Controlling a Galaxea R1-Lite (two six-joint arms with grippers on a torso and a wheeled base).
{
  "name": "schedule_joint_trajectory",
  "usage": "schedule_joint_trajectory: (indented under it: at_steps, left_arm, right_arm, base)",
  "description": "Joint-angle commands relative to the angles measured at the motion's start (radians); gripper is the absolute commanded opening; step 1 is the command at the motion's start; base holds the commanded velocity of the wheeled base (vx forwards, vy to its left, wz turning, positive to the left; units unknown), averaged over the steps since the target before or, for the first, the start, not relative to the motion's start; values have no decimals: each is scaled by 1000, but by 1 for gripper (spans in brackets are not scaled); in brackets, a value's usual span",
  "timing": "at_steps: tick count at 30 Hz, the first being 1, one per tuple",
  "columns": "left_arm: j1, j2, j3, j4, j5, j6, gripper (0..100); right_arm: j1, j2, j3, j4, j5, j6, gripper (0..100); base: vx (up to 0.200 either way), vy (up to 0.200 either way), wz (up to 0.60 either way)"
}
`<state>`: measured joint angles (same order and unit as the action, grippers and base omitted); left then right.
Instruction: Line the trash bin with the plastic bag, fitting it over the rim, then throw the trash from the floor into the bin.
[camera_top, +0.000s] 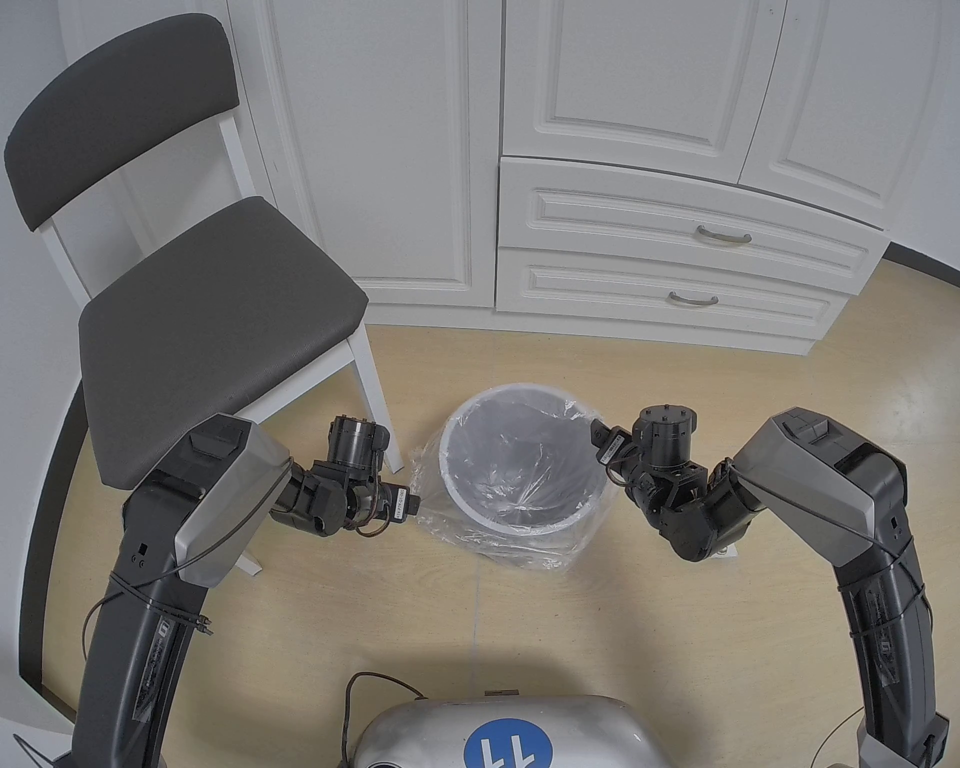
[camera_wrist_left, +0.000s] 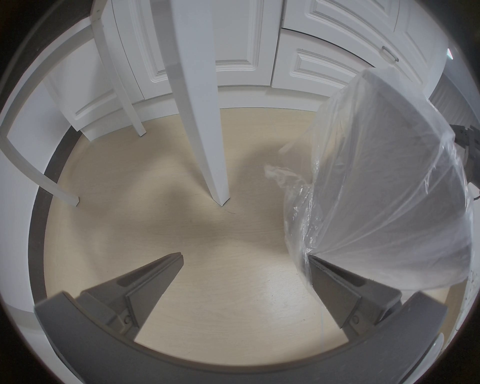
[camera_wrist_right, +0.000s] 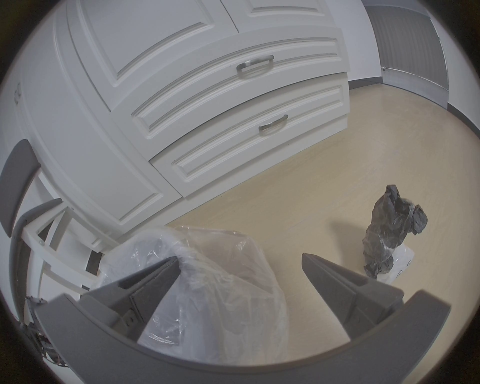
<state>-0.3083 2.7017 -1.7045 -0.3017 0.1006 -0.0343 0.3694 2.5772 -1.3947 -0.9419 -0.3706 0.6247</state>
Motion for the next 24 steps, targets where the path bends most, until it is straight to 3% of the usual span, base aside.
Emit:
schedule_joint_trajectory:
  at_steps: [1, 9, 24]
  left_arm:
    - [0, 0, -1, 0, 1, -1, 100]
    - [2, -2, -1, 0, 1, -1, 100]
    - [2, 0, 0, -34, 1, -1, 100]
  right_arm:
    - [-4, -19, 2, 2, 1, 0, 100]
    - [14, -58, 29, 3, 1, 0, 100]
    - [-36, 61, -40, 32, 18, 0, 100]
  base:
    - [0, 0, 0]
    - [0, 0, 0]
    - [0, 0, 0]
